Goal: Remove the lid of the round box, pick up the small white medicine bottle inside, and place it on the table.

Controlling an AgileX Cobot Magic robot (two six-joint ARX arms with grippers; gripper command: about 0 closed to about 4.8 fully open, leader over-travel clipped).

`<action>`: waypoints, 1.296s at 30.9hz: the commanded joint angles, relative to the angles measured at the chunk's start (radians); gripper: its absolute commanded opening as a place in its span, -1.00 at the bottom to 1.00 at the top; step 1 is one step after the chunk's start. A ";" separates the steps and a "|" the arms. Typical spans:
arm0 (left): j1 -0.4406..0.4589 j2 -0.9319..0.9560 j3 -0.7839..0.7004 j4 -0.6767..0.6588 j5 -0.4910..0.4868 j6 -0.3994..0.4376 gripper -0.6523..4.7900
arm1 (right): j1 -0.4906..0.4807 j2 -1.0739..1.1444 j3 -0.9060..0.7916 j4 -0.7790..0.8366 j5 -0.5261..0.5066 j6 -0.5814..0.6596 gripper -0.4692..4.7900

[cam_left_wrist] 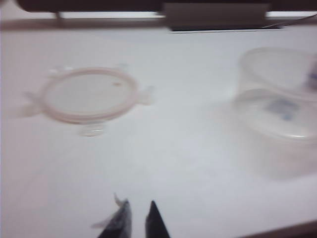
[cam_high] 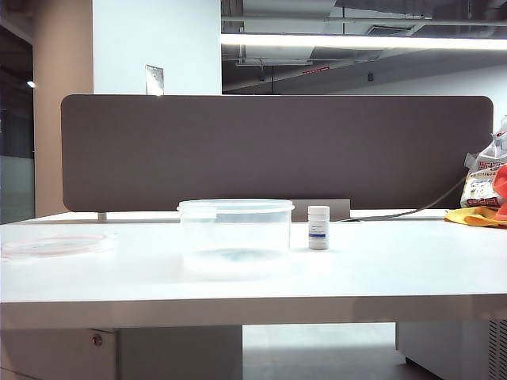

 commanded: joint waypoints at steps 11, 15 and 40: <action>0.002 0.083 -0.013 0.007 -0.032 0.023 -0.58 | -0.005 0.000 -0.004 0.003 -0.027 -0.042 -0.62; 0.002 0.082 -0.013 0.007 -0.034 0.021 -0.58 | -0.005 0.000 -0.004 0.005 -0.037 -0.045 -0.62; 0.136 -0.004 -0.015 0.045 -0.034 -0.024 -0.57 | -0.004 0.000 -0.004 0.012 -0.031 -0.031 -0.62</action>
